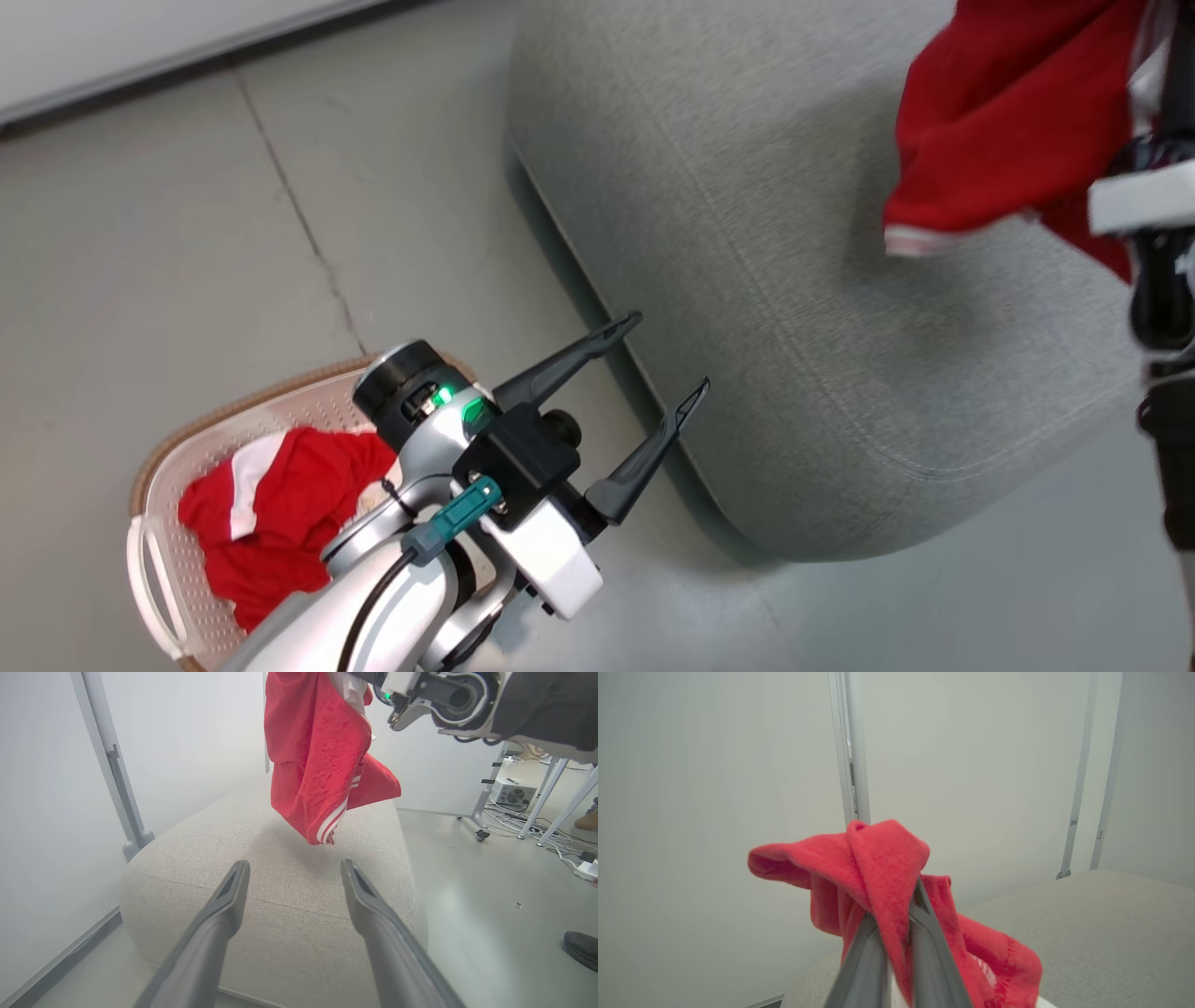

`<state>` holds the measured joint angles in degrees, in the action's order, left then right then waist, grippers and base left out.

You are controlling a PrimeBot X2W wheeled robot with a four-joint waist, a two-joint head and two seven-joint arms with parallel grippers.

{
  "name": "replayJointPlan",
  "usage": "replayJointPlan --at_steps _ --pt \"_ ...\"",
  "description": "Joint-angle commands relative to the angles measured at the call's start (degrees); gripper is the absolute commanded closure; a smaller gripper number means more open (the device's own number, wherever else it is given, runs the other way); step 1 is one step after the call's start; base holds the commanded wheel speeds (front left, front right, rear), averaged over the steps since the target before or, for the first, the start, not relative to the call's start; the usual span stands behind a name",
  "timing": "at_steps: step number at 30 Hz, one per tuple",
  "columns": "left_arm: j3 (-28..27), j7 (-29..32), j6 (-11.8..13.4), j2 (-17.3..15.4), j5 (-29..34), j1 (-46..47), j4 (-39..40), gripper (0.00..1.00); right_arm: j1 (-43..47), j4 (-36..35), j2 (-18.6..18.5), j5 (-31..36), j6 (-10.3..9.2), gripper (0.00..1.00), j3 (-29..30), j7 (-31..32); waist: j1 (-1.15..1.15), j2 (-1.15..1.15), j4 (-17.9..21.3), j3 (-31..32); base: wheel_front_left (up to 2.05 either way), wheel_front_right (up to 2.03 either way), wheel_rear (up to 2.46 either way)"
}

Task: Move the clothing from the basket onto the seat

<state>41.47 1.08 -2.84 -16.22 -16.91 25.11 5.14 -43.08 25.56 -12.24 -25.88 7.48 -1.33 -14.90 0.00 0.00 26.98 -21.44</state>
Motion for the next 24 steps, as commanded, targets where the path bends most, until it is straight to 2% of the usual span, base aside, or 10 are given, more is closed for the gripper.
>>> replayJointPlan --at_steps 1,6,12,17,18,19,20,24 --pt "-0.1 0.4 -0.5 -0.5 0.7 2.0 0.7 0.00 -2.6 0.8 -1.0 -0.2 0.02 1.00 1.4 -0.4 0.00 0.00 -2.1 -3.8 0.00 0.00 0.00" --pt "0.4 1.8 -1.1 -0.8 2.2 5.5 2.1 0.00 -6.9 4.0 -2.2 0.6 0.02 1.00 6.3 -0.4 0.00 0.00 -4.0 -9.1 0.00 0.00 0.00" --pt "0.3 3.1 -1.3 -1.7 2.8 7.8 3.1 0.00 -9.5 12.8 -0.6 2.9 0.02 1.00 11.4 -0.4 0.00 0.00 -4.8 -14.1 0.00 0.00 0.00" --pt "0.3 4.0 -1.3 -2.1 3.1 9.1 2.8 0.00 -10.0 17.3 0.4 3.3 0.03 1.00 12.7 -0.4 0.00 0.00 -5.3 -16.4 0.00 0.00 0.00" --pt "0.2 4.1 -1.2 -2.2 3.2 9.1 2.7 0.00 -10.1 17.7 0.4 3.2 0.02 0.92 13.4 -0.4 0.00 0.00 -5.2 -16.8 0.00 0.00 0.00" --pt "0.2 4.2 -1.0 -2.3 3.2 9.0 2.6 0.00 -10.1 18.4 0.4 3.0 0.02 0.57 14.1 -0.4 0.00 0.00 -5.1 -17.0 0.00 0.00 0.00" --pt "0.1 4.1 -0.9 -2.3 3.3 9.1 2.6 0.00 -9.8 19.1 0.6 3.1 0.02 0.00 14.6 -0.4 0.00 0.00 -5.0 -17.1 0.00 0.00 0.00" --pt "0.0 3.6 -0.6 -2.4 2.9 8.8 2.0 0.00 -8.4 19.9 1.4 3.8 0.02 0.00 16.1 -0.4 0.00 0.00 -4.4 -16.7 0.00 0.00 0.00"
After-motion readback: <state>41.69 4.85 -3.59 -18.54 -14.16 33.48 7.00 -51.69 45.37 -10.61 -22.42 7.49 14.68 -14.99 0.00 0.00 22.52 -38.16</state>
